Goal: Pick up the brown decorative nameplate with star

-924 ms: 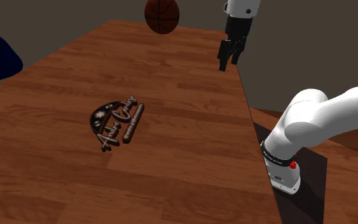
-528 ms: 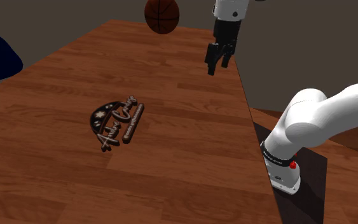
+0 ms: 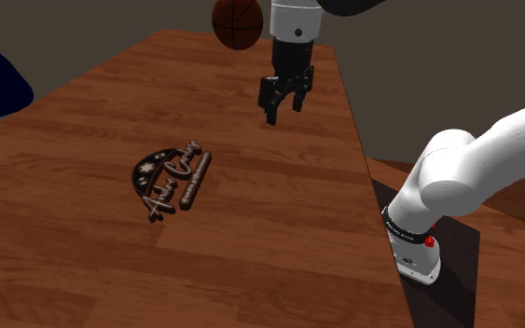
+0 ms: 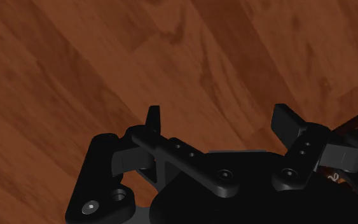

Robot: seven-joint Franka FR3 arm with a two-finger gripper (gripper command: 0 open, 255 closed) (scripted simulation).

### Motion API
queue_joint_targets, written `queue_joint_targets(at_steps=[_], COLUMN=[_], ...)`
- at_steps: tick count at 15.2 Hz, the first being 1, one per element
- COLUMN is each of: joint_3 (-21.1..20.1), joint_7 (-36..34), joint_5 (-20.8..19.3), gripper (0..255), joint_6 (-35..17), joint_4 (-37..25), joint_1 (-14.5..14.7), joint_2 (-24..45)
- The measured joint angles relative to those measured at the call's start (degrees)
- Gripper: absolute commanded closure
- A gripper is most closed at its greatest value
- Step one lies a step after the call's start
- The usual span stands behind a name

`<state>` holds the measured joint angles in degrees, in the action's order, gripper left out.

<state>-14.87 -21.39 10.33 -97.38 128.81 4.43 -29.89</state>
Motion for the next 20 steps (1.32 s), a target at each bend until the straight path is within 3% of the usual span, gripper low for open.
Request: queue_joint_targets(at_steps=[5, 10, 16, 20], joint_3=[-5.90, -11.09, -16.81, -18.23], joint_7=[-7.63, -15.31, -26.97, -33.42], joint_5=[-0.36, -3.33, -10.93, -17.27], gripper=[0, 0, 0, 0], joint_6=[-2.48, -4.54, -4.12, -1.82], joint_4=[-6.66, -14.43, -28.43, -39.45], joint_1=[0.72, 1.18, 3.97, 7.93], joint_2=[8.18, 17.70, 32.63, 43.14])
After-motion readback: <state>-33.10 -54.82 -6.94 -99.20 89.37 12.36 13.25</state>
